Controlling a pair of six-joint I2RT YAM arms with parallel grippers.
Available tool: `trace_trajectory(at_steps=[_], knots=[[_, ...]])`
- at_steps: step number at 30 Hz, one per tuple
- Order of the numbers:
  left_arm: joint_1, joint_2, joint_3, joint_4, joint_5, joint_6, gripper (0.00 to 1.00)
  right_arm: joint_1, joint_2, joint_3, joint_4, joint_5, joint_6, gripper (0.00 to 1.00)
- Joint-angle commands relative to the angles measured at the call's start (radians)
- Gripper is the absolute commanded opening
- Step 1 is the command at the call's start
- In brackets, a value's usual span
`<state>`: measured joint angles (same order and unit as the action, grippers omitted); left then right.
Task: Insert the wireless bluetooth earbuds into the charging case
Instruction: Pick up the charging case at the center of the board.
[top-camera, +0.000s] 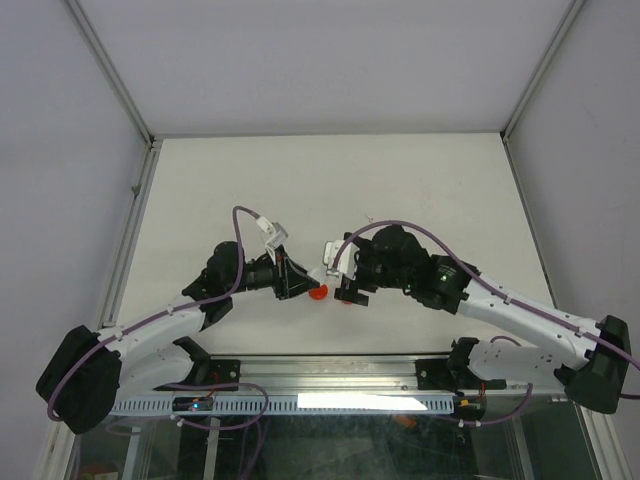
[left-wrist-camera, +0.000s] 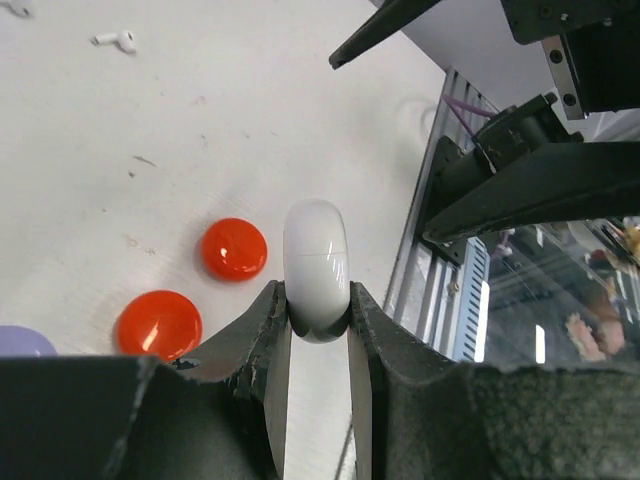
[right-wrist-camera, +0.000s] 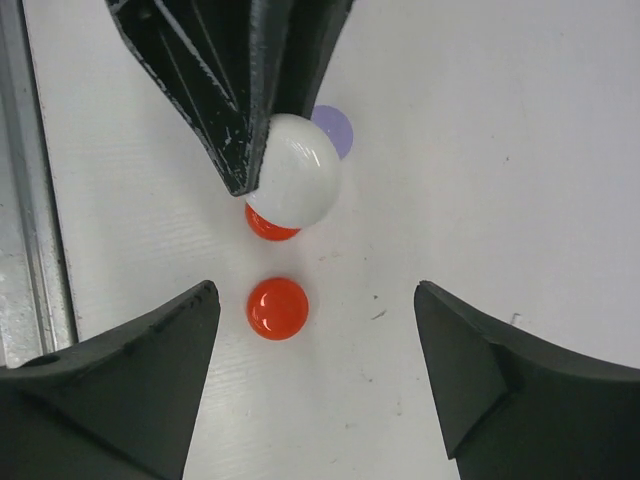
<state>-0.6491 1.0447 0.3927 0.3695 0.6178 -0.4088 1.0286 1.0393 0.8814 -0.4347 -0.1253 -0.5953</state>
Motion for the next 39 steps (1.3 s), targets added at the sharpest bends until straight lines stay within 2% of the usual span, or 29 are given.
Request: trace_trajectory(at_steps=[1, 7, 12, 17, 29, 39], knots=[[-0.009, -0.075, -0.078, 0.296, -0.104, 0.031, 0.0, -0.087, -0.03, 0.049, 0.11, -0.212, 0.194, 0.81], [-0.01, -0.106, -0.168, 0.54, -0.115, 0.03, 0.0, -0.173, -0.038, 0.004, 0.302, -0.386, 0.415, 0.8], [-0.01, -0.093, -0.207, 0.703, -0.128, 0.015, 0.0, -0.206, -0.028, -0.03, 0.466, -0.409, 0.566, 0.78], [-0.01, -0.081, -0.238, 0.878, -0.118, 0.009, 0.0, -0.225, -0.008, -0.05, 0.572, -0.443, 0.64, 0.75], [-0.012, -0.036, -0.217, 1.006, -0.031, -0.04, 0.0, -0.272, 0.056, -0.064, 0.76, -0.688, 0.784, 0.6], [-0.013, -0.015, -0.206, 1.051, -0.02, -0.071, 0.0, -0.274, 0.102, -0.034, 0.793, -0.776, 0.818, 0.46]])
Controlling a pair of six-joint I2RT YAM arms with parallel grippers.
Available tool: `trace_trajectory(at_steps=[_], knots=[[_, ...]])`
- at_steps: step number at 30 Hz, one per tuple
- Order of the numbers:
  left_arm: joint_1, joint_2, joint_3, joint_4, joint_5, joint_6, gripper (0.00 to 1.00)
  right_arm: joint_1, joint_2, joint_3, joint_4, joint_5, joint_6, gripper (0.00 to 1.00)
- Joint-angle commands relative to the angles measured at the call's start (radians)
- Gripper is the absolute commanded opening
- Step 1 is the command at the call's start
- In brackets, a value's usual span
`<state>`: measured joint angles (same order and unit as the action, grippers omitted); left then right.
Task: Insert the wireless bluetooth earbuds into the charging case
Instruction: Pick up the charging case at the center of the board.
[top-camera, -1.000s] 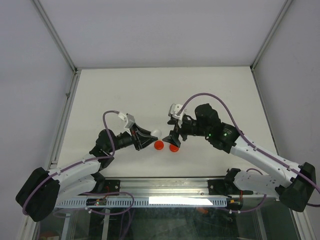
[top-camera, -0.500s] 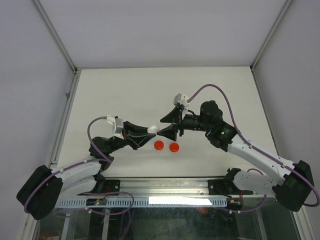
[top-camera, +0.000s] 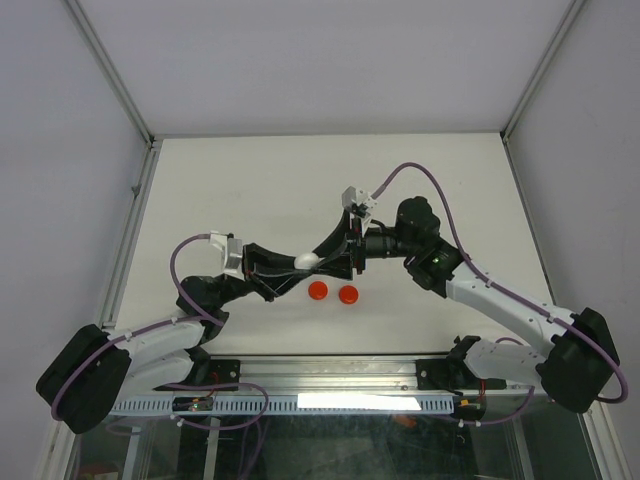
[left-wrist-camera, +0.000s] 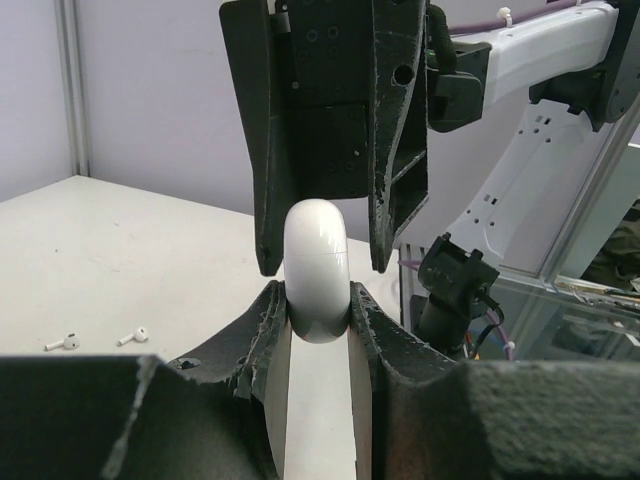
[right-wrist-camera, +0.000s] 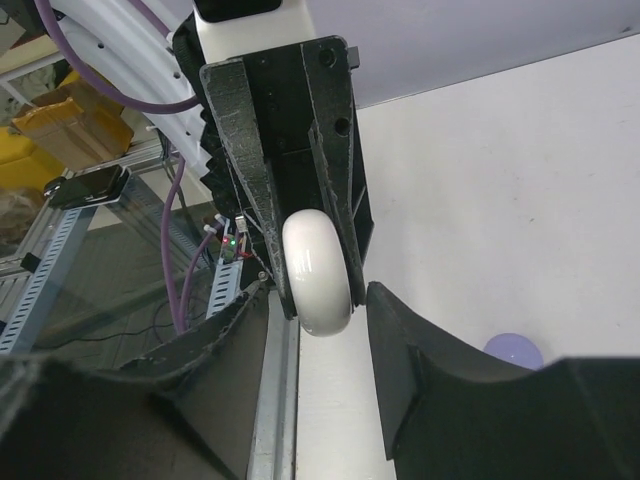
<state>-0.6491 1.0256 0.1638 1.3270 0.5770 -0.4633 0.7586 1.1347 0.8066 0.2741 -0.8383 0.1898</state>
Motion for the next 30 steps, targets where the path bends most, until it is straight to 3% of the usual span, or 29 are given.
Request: trace_trajectory(at_steps=[1, 6, 11, 16, 22, 30], knots=[[-0.013, 0.004, 0.023, 0.095, 0.024, -0.018, 0.0, -0.004, 0.009, 0.042, 0.087, -0.067, 0.034, 0.45], [-0.015, 0.008, 0.021, 0.09, 0.03, -0.022, 0.0, -0.003, 0.006, 0.044, 0.088, -0.082, 0.032, 0.33], [-0.014, 0.003, 0.016, 0.082, 0.033, -0.023, 0.0, -0.003, -0.002, 0.045, 0.075, -0.099, 0.014, 0.14], [-0.015, -0.02, 0.018, 0.036, 0.029, -0.019, 0.12, -0.004, -0.014, 0.063, -0.002, -0.118, -0.056, 0.01], [-0.014, -0.065, 0.026, -0.046, 0.026, -0.018, 0.31, -0.004, -0.024, 0.117, -0.19, -0.101, -0.199, 0.0], [-0.015, -0.081, 0.045, -0.113, 0.047, -0.023, 0.42, -0.004, -0.024, 0.144, -0.273, -0.094, -0.263, 0.0]])
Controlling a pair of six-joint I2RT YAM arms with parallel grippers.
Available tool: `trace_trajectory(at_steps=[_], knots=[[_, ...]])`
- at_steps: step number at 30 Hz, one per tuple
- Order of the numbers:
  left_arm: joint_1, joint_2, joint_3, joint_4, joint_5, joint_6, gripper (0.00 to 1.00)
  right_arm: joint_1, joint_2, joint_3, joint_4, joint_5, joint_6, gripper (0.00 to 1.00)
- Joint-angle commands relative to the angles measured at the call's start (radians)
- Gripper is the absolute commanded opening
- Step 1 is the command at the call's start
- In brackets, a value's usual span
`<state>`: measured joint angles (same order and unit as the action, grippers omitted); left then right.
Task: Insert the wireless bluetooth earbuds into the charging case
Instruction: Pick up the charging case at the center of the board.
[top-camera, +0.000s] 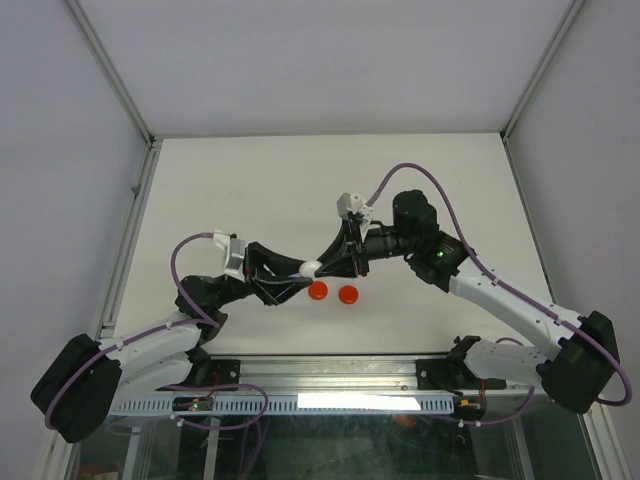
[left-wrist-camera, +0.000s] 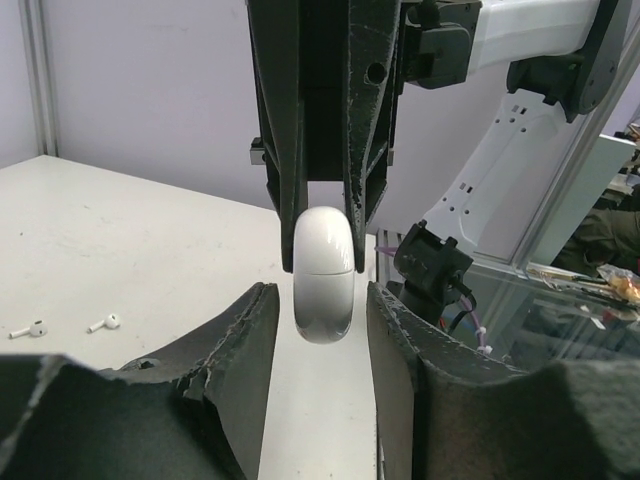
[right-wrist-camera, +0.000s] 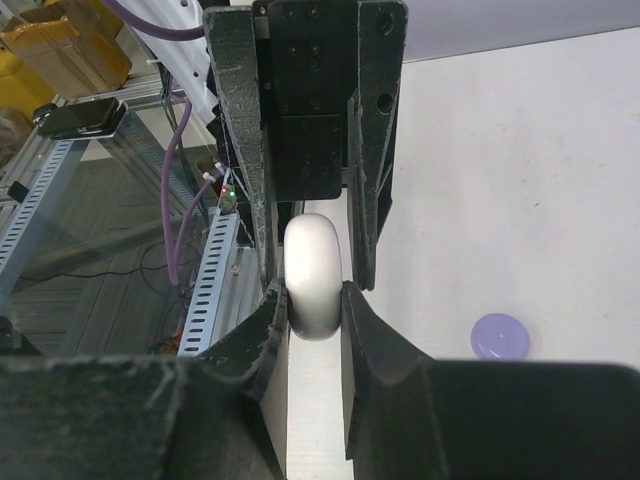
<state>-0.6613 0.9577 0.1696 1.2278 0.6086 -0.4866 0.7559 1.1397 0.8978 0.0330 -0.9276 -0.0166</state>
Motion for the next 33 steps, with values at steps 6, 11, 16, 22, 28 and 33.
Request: trace_trajectory(at_steps=[6, 11, 16, 22, 28, 33], knots=[[-0.003, 0.014, 0.066, -0.047, 0.037, -0.008, 0.43, -0.001, -0.028, 0.058, -0.038, -0.013, -0.062, 0.0], [-0.003, 0.041, 0.08, -0.049, 0.06, -0.019, 0.41, -0.001, -0.026, 0.063, -0.049, -0.008, -0.072, 0.0], [-0.003, 0.051, 0.081, -0.058, 0.061, -0.026, 0.41, -0.001, -0.03, 0.066, -0.053, 0.005, -0.078, 0.0], [-0.002, 0.046, 0.086, -0.081, 0.058, -0.021, 0.37, -0.001, -0.03, 0.069, -0.067, 0.008, -0.088, 0.0], [-0.003, 0.046, 0.092, -0.088, 0.079, -0.007, 0.11, 0.0, -0.026, 0.07, -0.069, 0.002, -0.088, 0.0], [-0.002, 0.034, 0.09, -0.094, 0.09, 0.025, 0.0, 0.0, -0.026, 0.065, -0.058, 0.016, -0.081, 0.24]])
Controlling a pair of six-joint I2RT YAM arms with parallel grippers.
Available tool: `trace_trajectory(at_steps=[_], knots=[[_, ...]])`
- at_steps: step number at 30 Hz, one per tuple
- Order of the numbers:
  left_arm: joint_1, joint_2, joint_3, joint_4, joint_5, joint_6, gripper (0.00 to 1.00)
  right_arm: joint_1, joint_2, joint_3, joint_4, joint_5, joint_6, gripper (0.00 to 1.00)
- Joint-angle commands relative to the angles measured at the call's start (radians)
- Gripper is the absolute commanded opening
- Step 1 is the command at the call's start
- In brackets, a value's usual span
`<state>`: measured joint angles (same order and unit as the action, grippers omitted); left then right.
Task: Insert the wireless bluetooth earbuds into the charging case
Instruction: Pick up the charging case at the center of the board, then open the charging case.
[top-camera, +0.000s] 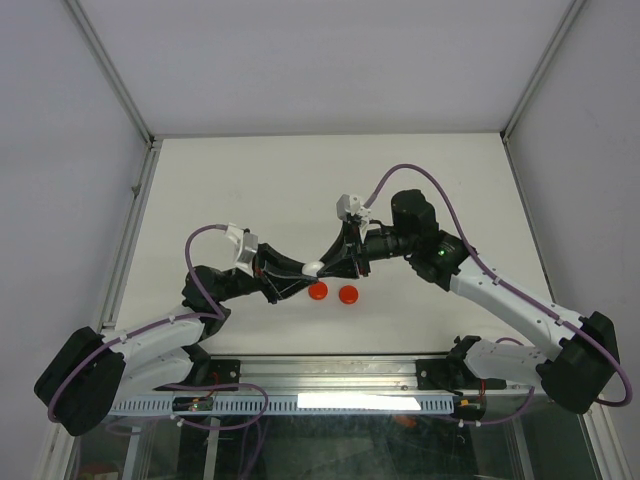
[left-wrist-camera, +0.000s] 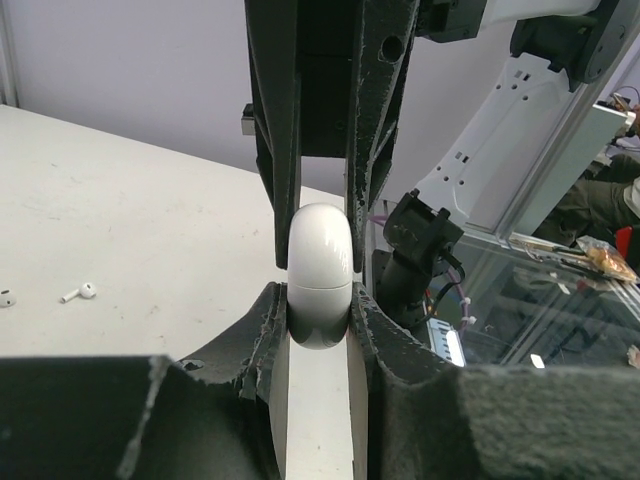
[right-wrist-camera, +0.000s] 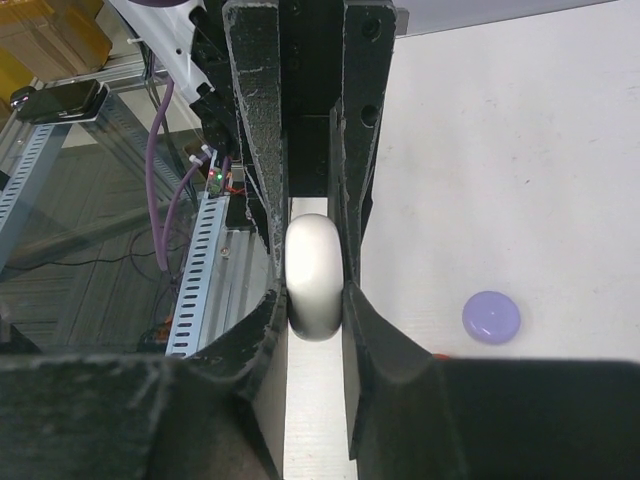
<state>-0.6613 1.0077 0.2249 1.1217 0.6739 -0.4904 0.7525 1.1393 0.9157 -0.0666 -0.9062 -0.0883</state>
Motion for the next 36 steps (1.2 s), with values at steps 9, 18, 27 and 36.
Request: trace_trajectory(at_steps=[9, 18, 27, 36], knots=[[-0.002, -0.049, 0.03, -0.012, 0.059, 0.074, 0.0, 0.002, -0.026, 0.041, 0.062, 0.087, 0.011, 0.46], [-0.003, -0.067, 0.03, -0.037, 0.084, 0.092, 0.0, 0.003, -0.038, 0.043, 0.061, 0.182, 0.026, 0.47], [-0.003, -0.091, 0.02, -0.085, 0.069, 0.13, 0.0, 0.002, -0.025, 0.058, 0.029, 0.274, 0.047, 0.47], [-0.002, -0.101, -0.019, -0.094, -0.028, 0.142, 0.0, 0.002, 0.001, 0.07, 0.001, 0.287, 0.059, 0.5]])
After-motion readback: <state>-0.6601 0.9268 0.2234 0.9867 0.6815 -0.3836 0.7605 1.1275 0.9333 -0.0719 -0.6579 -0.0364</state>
